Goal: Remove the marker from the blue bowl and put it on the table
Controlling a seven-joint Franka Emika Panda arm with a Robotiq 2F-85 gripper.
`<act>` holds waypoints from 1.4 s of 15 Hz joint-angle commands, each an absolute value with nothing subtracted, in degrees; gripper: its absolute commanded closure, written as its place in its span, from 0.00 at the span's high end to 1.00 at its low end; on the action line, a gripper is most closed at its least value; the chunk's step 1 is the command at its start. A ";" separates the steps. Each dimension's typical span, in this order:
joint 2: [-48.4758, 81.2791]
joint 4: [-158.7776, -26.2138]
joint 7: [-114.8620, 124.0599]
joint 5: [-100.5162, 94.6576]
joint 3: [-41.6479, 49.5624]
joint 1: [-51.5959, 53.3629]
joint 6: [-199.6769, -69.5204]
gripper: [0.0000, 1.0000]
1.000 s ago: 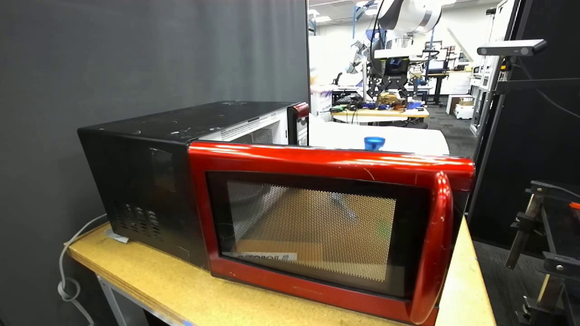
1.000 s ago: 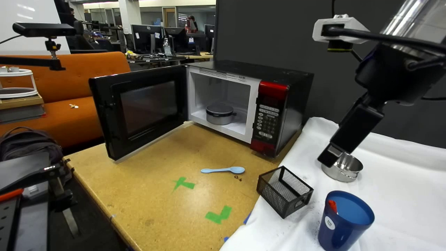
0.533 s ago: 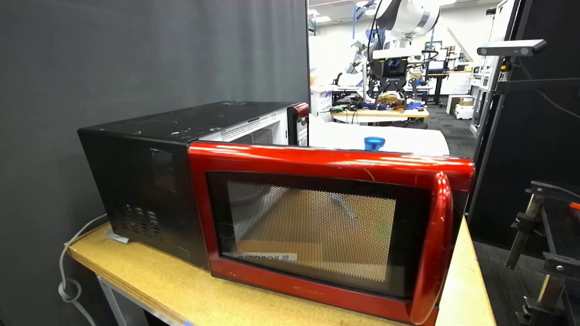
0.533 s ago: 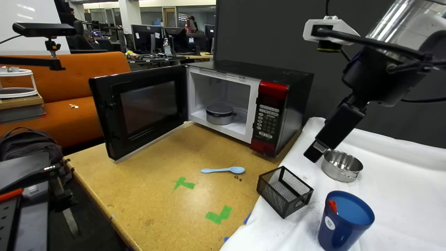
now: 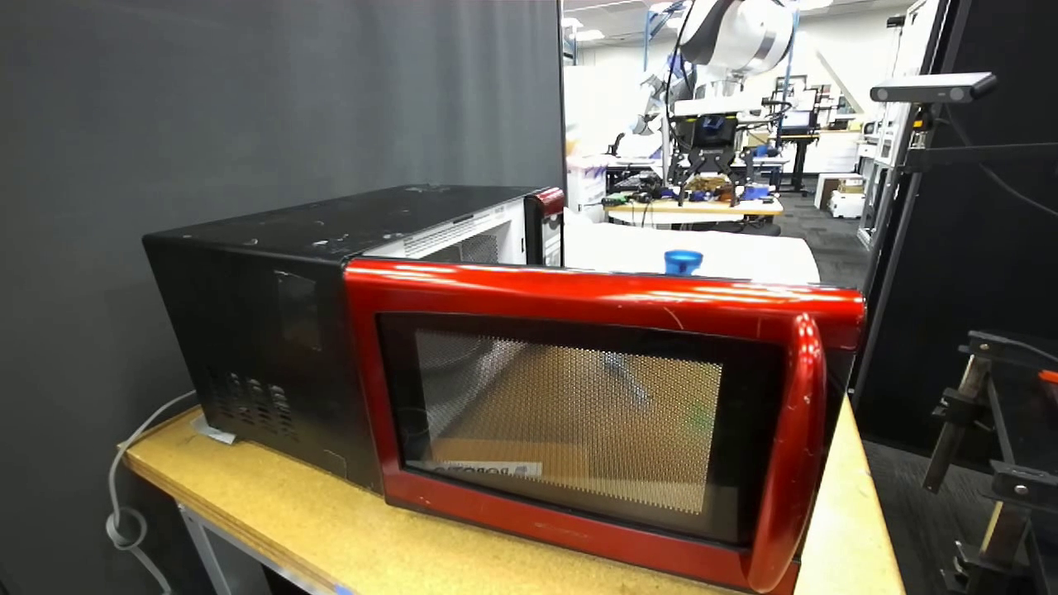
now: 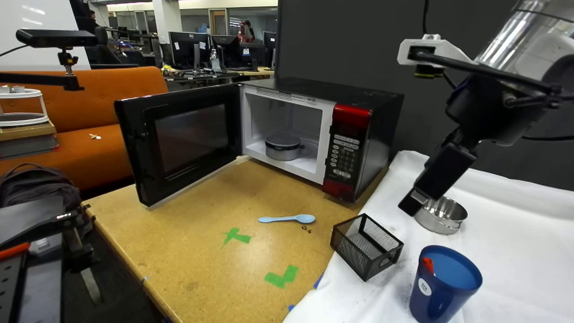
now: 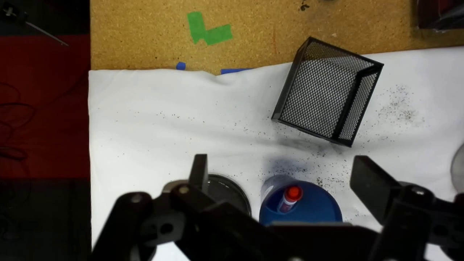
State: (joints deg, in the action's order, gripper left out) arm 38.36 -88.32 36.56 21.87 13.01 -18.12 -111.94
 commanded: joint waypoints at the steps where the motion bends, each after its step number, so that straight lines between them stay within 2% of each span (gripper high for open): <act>1: 43.37 -81.02 32.37 22.49 11.89 -20.87 -106.57 1.00; 7: 50.85 -71.42 22.39 23.34 10.51 -25.87 -96.18 1.00; 12: 55.38 -64.06 25.49 27.39 9.09 -27.94 -88.76 1.00; 16: 58.30 -60.42 30.53 31.78 8.95 -27.75 -94.09 1.00; 21: 62.29 -54.93 28.94 26.82 9.92 -26.99 -99.18 1.00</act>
